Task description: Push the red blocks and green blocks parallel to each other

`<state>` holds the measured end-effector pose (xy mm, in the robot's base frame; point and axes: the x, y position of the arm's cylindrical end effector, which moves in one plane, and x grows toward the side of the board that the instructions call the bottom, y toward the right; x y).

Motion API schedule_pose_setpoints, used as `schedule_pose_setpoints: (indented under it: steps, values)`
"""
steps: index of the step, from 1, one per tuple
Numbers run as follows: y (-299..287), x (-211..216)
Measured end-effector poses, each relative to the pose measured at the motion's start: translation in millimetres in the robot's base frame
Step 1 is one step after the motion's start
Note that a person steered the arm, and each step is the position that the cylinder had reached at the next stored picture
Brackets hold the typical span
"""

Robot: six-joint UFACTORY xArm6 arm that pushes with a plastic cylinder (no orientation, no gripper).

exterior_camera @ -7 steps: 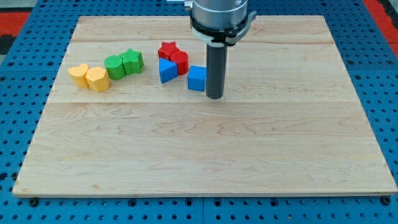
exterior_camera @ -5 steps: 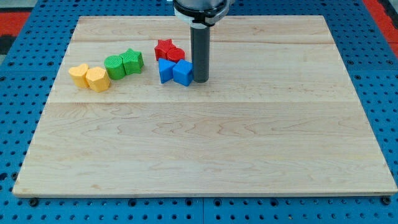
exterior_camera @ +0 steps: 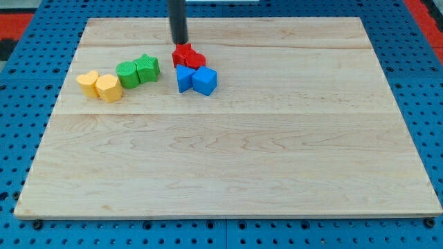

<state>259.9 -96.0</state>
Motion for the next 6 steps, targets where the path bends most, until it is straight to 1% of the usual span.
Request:
schedule_pose_setpoints:
  steps: [2, 3, 4, 5, 6]
  values:
    - [19, 63]
    - [22, 82]
    - [24, 81]
    - [-10, 62]
    - [-26, 71]
